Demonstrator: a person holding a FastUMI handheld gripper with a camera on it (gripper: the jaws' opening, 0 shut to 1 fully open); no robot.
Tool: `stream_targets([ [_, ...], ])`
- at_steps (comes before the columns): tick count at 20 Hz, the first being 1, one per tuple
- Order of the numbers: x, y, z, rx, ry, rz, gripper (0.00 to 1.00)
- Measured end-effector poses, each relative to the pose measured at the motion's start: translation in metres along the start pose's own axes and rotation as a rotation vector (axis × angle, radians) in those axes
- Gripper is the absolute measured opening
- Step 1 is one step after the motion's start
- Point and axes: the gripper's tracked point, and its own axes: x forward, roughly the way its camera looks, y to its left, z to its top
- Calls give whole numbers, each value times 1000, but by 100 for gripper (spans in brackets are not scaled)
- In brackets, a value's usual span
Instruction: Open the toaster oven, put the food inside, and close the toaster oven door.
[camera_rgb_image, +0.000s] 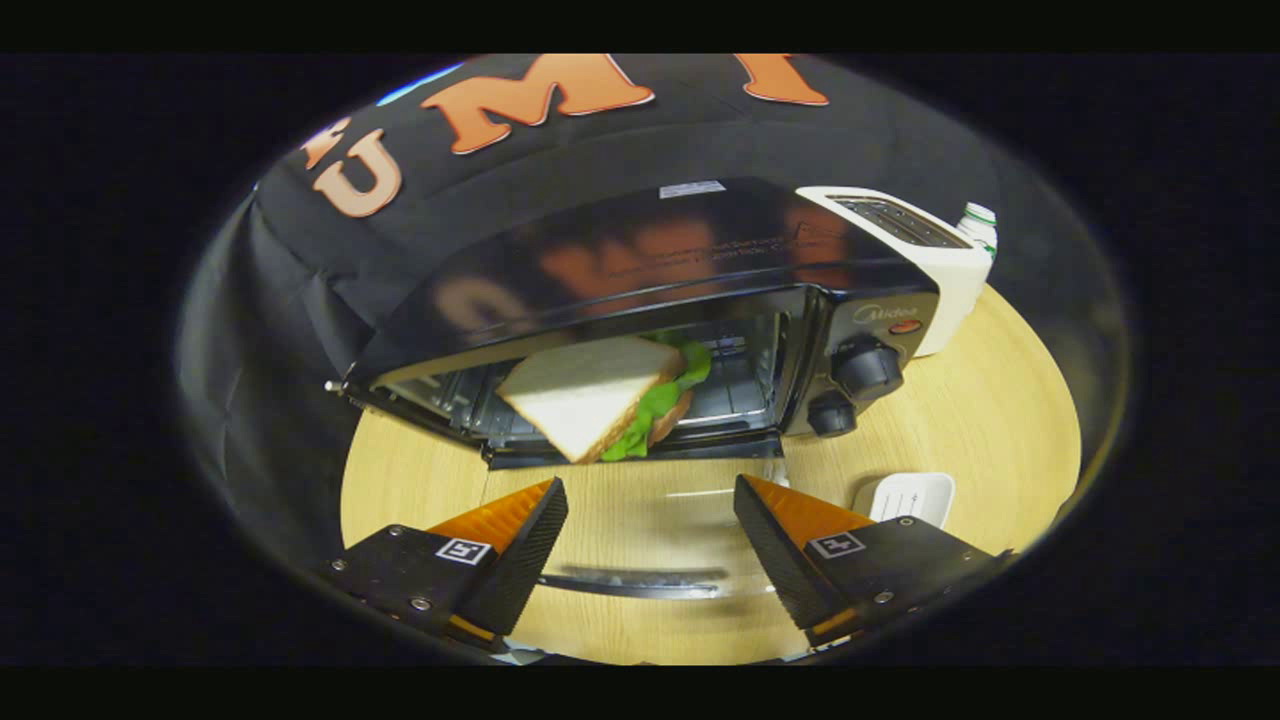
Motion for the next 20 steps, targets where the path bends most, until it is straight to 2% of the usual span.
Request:
stream_targets([
  [6,-37,22,-70,-67,59,79,99],
  [13,-34,16,-137,-171,143,20,99],
  [20,15,7,-148,-170,189,-96,99],
])
